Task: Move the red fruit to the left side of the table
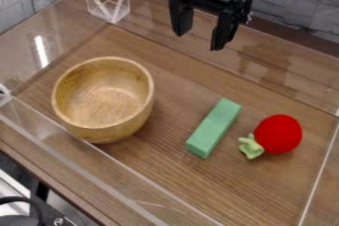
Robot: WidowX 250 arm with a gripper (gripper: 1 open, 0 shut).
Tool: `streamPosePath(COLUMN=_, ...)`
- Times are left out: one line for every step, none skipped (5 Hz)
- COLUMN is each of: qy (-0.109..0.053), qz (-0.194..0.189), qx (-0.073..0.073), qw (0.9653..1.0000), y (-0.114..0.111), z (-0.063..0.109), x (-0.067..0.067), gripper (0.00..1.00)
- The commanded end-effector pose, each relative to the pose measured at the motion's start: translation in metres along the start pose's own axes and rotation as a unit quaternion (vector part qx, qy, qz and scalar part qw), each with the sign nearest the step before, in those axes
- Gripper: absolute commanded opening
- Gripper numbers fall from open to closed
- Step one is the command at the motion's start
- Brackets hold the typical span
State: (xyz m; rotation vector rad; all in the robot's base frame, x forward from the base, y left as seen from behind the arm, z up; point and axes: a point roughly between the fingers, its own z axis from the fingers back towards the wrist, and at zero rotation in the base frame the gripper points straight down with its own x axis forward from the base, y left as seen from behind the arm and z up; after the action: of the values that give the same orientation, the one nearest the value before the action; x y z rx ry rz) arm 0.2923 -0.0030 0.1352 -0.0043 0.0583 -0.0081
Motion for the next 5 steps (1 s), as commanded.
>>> streamPosePath(qy=0.017, qz=0.000, qx=-0.005, qw=0.9999, y=-0.006, z=-0.012, x=-0.002, gripper=1.00)
streamPosePath(qy=0.023, qz=-0.027, qx=-0.010, qw=0.9993, y=-0.042, z=-0.023, x=-0.004, gripper=1.00)
streamPosePath(qy=0.024, qz=-0.058, qx=-0.011, qw=0.9980, y=-0.087, z=-0.033, x=0.001, gripper=1.00)
streamPosePath(qy=0.025, qz=-0.080, qx=-0.012, qw=0.9964, y=-0.120, z=-0.046, x=0.006, gripper=1.00)
streamPosePath(qy=0.042, qz=-0.081, qx=-0.008, qw=0.9958, y=-0.127, z=-0.068, x=0.014, gripper=1.00)
